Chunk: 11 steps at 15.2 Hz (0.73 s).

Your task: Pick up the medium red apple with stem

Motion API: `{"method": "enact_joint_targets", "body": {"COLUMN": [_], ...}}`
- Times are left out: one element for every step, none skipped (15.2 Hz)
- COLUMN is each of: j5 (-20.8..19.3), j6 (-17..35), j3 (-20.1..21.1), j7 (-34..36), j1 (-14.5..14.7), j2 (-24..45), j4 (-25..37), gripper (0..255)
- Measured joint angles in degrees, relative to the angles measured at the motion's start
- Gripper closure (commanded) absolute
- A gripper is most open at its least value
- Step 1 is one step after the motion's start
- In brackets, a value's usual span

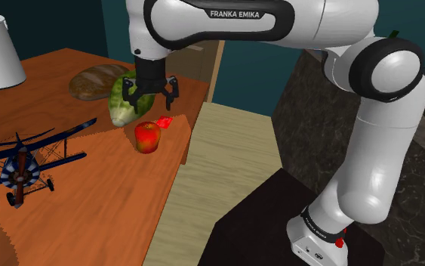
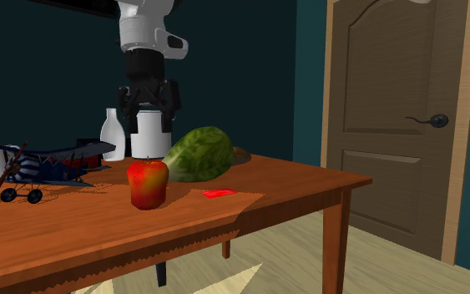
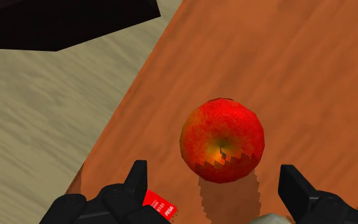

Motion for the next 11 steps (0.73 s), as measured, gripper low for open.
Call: {"method": "enact_joint_targets", "body": {"j5": [-0.49,-0.85,-1.1,-1.17,-1.19,-1.22,-1.24,-1.3,-1.35,-1.38,-1.4], "j6": [0.0,0.34,0.79,1.46,2.35,2.93,3.53,4.15,4.46,4.59,4.65], "j3": [-0.03,-0.08,-0.16,-0.18,-0.2,-0.22,-0.26,-0.3,-0.33,-0.35,-0.36], "j7": [0.72,1.15,1.37,1.52,1.6,1.71,1.68,1.71,1.73,1.72,1.73], "j1": [0.6,0.96,1.15,1.16,1.07,1.07,0.96,0.91,0.9,0.89,0.89], "j2": [1.12,1.92,2.49,2.6,2.57,2.62,2.62,2.72,2.82,2.89,2.94], "j4": [0.97,1.34,1.41,0.81,-0.12,-0.66,-1.26,-1.78,-2.0,-2.06,-2.08], "gripper": [0,0,0,0,0,0,0,0,255,255,255]}}
